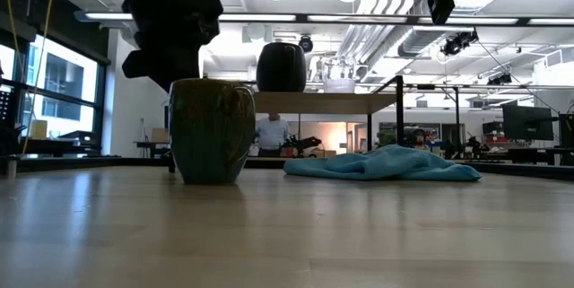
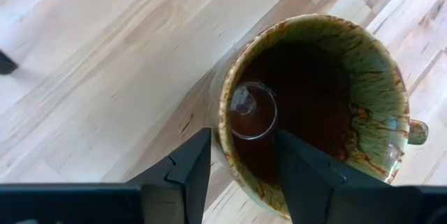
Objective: Stack small to large cups/mugs on shelf
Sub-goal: Put the green and blue mug on the shelf
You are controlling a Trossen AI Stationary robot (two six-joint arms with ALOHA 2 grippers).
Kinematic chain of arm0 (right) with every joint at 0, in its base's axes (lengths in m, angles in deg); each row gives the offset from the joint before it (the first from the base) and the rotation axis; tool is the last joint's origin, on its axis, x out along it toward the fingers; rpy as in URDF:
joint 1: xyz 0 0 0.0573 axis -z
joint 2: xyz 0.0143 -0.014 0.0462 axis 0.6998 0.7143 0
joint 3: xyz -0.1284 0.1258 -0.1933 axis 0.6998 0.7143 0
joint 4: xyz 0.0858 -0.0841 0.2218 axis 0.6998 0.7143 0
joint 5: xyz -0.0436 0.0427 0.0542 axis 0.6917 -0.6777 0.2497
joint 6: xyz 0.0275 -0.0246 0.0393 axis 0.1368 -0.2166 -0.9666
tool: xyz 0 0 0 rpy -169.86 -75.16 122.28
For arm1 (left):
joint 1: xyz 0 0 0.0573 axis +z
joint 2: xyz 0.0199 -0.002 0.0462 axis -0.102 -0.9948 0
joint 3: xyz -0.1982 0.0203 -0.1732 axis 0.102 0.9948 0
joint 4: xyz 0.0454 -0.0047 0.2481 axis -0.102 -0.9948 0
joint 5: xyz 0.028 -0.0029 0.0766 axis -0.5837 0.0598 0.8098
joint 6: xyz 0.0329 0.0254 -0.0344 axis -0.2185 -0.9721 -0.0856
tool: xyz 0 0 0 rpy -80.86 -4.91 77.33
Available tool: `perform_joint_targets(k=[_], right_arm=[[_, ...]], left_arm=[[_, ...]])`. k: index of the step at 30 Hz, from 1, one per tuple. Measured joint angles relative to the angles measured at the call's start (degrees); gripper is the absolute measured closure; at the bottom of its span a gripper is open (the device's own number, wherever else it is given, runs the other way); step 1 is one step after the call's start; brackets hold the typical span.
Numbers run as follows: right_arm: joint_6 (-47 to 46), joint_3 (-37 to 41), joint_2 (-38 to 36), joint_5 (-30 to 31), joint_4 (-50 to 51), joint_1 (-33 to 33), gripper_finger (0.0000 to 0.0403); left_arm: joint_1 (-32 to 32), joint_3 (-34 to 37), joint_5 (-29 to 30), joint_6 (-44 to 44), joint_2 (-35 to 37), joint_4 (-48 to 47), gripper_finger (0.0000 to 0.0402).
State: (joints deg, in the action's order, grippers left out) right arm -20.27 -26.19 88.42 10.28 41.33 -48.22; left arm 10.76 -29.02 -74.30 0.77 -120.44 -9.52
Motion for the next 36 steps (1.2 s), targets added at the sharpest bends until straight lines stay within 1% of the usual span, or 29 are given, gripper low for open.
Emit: perform_joint_targets(k=[6, 18, 22, 26, 34, 36], right_arm=[[-0.2, 0.0, 0.0, 0.0, 0.0, 0.0, 0.0275], [0.0, 0.0, 0.0, 0.0, 0.0, 0.0, 0.0275], [0.0, 0.0, 0.0, 0.0, 0.0, 0.0, 0.0275], [0.0, 0.0, 0.0, 0.0, 0.0, 0.0, 0.0275], [0.0, 0.0, 0.0, 0.0, 0.0, 0.0, 0.0275], [0.0, 0.0, 0.0, 0.0, 0.0, 0.0, 0.0275]], left_arm=[[0.0, 0.0, -0.4, 3.3, 0.0, -1.8, 0.0261], [0.0, 0.0, -1.5, 4.4, 0.0, -2.5, 0.0261], [0.0, 0.0, -1.5, 3.3, 0.0, -2.6, 0.0267], [0.0, 0.0, -1.5, 1.5, 0.0, -2.5, 0.0295], [0.0, 0.0, -1.3, -2.5, 0.0, -2.3, 0.0382], [0.0, 0.0, -1.3, -2.8, 0.0, -2.3, 0.0392]])
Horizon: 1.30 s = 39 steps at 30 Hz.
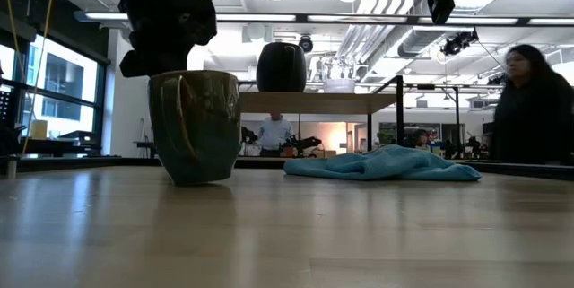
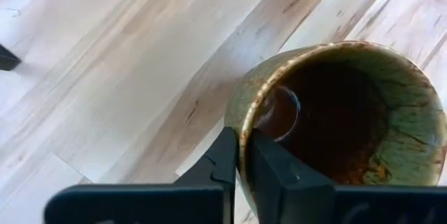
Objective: Stack small to large cups/mugs on shelf
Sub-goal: Put the green and blue mug on the shelf
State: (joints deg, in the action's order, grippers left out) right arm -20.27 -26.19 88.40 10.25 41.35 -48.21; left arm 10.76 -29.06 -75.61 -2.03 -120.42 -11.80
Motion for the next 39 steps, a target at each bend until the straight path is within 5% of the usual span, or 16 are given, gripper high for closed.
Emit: perform_joint_targets(k=[9, 39], right_arm=[[0.0, 0.0, 0.0, 0.0, 0.0, 0.0, 0.0275], [-0.2, 0.0, 0.0, 0.0, 0.0, 0.0, 0.0275]], left_arm=[[0.0, 0.0, -0.1, 0.4, 0.0, 0.8, 0.0354], [0.0, -0.8, -2.8, 0.5, -4.3, 3.6, 0.0350]])
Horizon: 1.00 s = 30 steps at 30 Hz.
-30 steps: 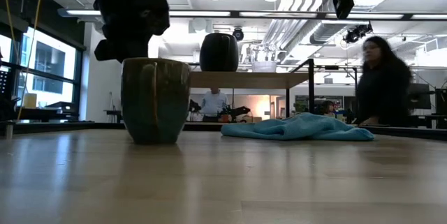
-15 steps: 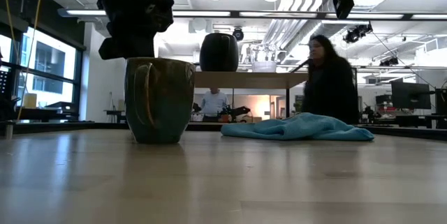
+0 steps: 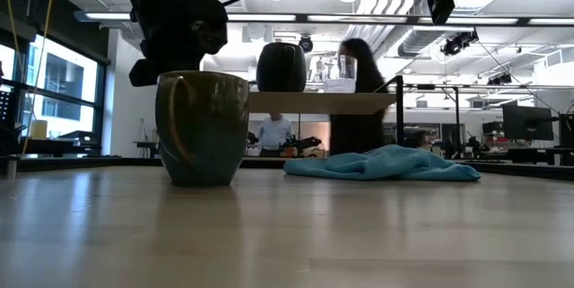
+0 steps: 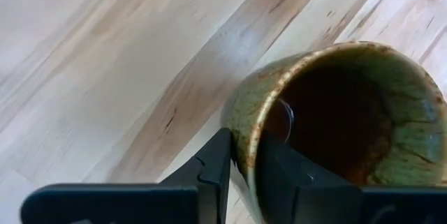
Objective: Stack small to large cups/mugs on shelf
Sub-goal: Put the green and blue mug on the shelf
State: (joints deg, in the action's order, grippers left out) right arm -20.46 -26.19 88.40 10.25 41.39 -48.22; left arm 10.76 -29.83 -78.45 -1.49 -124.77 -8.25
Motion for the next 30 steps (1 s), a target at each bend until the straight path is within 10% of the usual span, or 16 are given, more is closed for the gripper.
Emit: perform_joint_targets(k=[30], right_arm=[[-0.2, 0.0, 0.0, 0.0, 1.3, 0.0, 0.0275]], left_arm=[[0.0, -7.7, -1.1, -1.8, -0.1, -9.3, 0.0384]])
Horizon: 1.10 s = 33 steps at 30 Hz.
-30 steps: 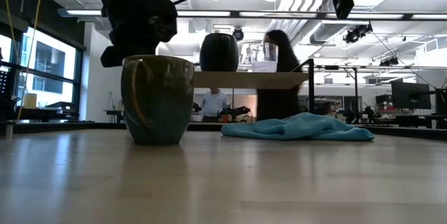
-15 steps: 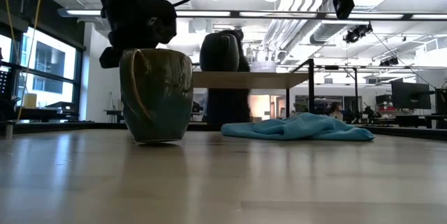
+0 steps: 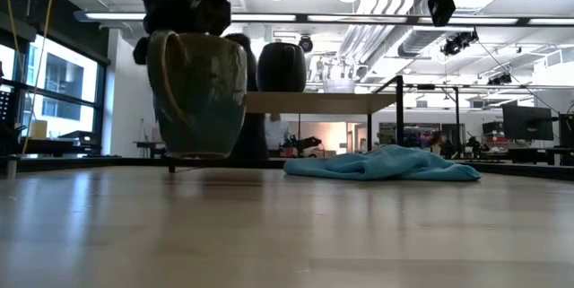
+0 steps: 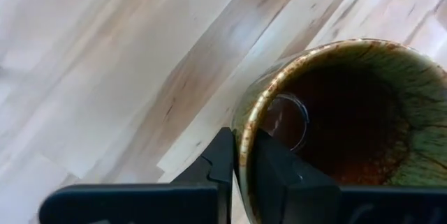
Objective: Stack small to large cups/mugs on shelf
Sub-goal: Put the green and blue mug on the shelf
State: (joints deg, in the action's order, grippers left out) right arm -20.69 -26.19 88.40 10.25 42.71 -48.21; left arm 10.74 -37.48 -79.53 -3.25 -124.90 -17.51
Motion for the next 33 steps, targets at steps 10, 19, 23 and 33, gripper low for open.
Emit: perform_joint_targets(k=[10, 19, 23, 33], right_arm=[[0.0, 0.0, 0.0, 0.0, 0.0, 0.0, 0.0275], [0.0, 0.0, 0.0, -0.3, 0.5, 0.0, 0.0275], [0.0, 0.0, 0.0, -0.3, 1.3, 0.0, 0.0275], [0.4, 0.0, 0.0, -0.3, 1.9, 0.0, 0.0275]], left_arm=[[2.6, -8.6, 3.0, -1.8, 0.0, -9.5, 0.0384], [7.5, -15.6, 3.5, -5.6, 0.1, -14.7, 0.0384], [9.7, -18.9, 3.5, -7.3, 0.1, -16.9, 0.0384], [14.9, -26.3, 3.5, -11.7, 0.1, -22.8, 0.0384]])
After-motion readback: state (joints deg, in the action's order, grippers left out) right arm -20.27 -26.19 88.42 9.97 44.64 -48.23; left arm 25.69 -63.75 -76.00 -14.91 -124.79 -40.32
